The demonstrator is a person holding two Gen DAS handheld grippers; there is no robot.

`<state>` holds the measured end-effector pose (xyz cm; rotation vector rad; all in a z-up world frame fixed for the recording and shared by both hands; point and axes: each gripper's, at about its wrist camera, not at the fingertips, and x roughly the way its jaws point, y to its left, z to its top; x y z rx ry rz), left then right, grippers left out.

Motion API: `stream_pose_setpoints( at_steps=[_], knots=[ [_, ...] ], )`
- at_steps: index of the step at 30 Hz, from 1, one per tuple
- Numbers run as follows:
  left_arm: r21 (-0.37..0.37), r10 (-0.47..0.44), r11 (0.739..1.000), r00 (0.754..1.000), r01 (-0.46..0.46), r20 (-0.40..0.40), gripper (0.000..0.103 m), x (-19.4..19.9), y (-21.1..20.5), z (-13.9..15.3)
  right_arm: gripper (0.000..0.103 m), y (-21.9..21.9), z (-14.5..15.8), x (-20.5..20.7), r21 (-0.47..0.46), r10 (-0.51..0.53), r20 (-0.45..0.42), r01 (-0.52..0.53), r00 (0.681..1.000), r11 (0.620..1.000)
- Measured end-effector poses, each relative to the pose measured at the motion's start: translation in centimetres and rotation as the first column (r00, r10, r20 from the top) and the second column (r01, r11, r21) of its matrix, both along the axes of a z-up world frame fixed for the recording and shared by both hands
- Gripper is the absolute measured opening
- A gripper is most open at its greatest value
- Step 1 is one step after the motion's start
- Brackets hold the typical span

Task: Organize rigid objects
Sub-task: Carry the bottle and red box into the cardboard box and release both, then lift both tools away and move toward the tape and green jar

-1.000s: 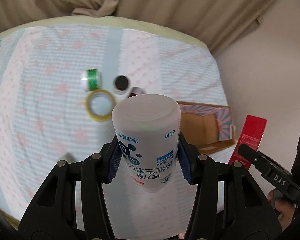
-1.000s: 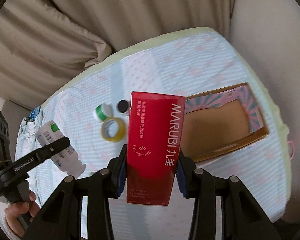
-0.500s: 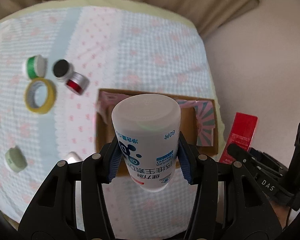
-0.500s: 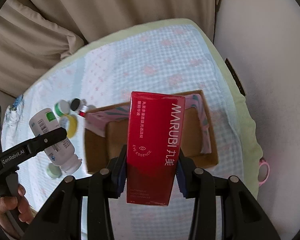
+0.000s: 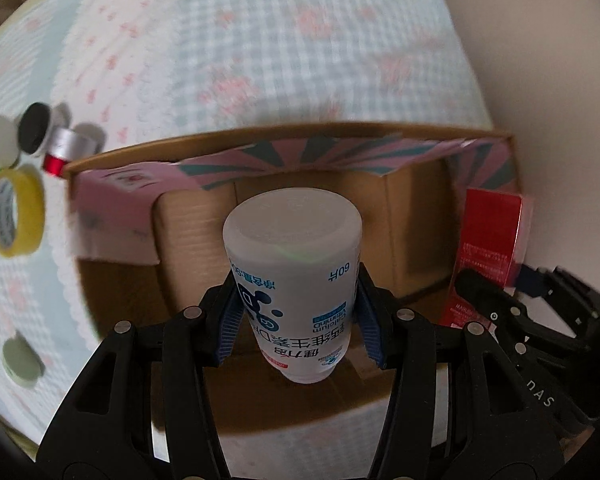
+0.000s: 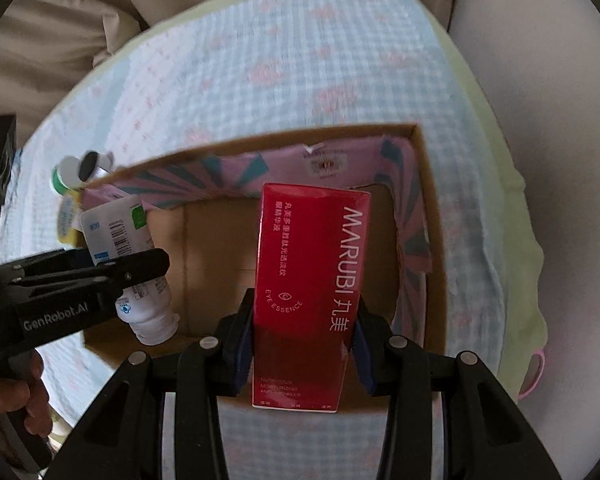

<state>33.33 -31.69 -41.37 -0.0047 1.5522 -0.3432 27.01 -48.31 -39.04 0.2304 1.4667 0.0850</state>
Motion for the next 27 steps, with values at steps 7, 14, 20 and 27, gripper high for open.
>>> stream_pose_setpoints(
  at_steps=[7, 14, 20, 27],
  knots=[
    [0.08, -0.1, 0.992, 0.995, 0.102, -0.022, 0.047, 0.3, -1.9, -3.6, 0.039, 1.2, -3.8, 0.5, -0.069, 0.148, -0.022, -0.149, 0.989, 0.986],
    [0.146, -0.172, 0.976, 0.984, 0.164, 0.046, 0.085, 0.4, -2.4, -2.3, 0.053, 1.3, -4.4, 0.7, -0.079, 0.211, -0.013, -0.212, 0.977, 0.974],
    [0.138, -0.14, 0.982, 0.988, 0.129, 0.07, 0.103, 0.4, -0.3, -1.6, 0.103, 2.5, -3.3, -0.5, -0.122, 0.321, 0.02, -0.316, 0.947, 0.941],
    [0.124, -0.092, 0.989, 0.994, 0.084, 0.064, 0.103, -0.4, 0.2, -1.1, 0.103, 2.2, -2.8, -1.7, -0.122, 0.303, 0.033, -0.297, 0.952, 0.947]
  ],
)
